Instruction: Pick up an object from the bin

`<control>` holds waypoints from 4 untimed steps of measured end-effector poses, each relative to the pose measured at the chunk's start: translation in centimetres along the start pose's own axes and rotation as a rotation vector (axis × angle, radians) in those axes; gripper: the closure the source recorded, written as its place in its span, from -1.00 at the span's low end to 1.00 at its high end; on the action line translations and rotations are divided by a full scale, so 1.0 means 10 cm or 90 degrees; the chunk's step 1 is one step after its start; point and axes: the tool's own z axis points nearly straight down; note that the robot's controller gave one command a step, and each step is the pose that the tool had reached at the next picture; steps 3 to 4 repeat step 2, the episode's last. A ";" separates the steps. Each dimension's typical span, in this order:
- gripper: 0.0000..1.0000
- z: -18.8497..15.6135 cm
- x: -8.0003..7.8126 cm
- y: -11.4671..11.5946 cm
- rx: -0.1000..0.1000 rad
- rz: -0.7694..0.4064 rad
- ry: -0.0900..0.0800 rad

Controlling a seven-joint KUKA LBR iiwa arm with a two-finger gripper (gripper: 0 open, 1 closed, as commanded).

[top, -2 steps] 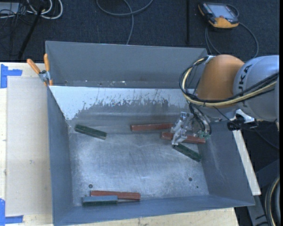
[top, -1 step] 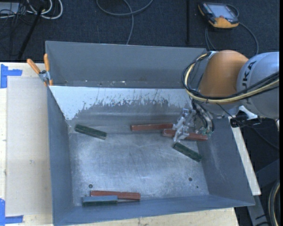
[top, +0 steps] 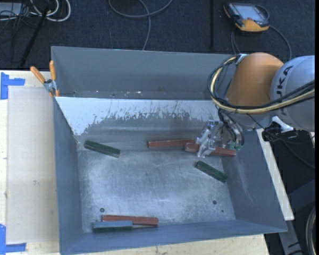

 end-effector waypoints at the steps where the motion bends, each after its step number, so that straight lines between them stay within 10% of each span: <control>1: 1.00 -0.09 0.00 0.00 0.000 0.000 0.000; 4: 1.00 -0.16 0.00 0.00 0.000 0.000 0.000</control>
Offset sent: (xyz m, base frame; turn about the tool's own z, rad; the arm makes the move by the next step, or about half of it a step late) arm 0.0001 0.0000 0.0018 0.0000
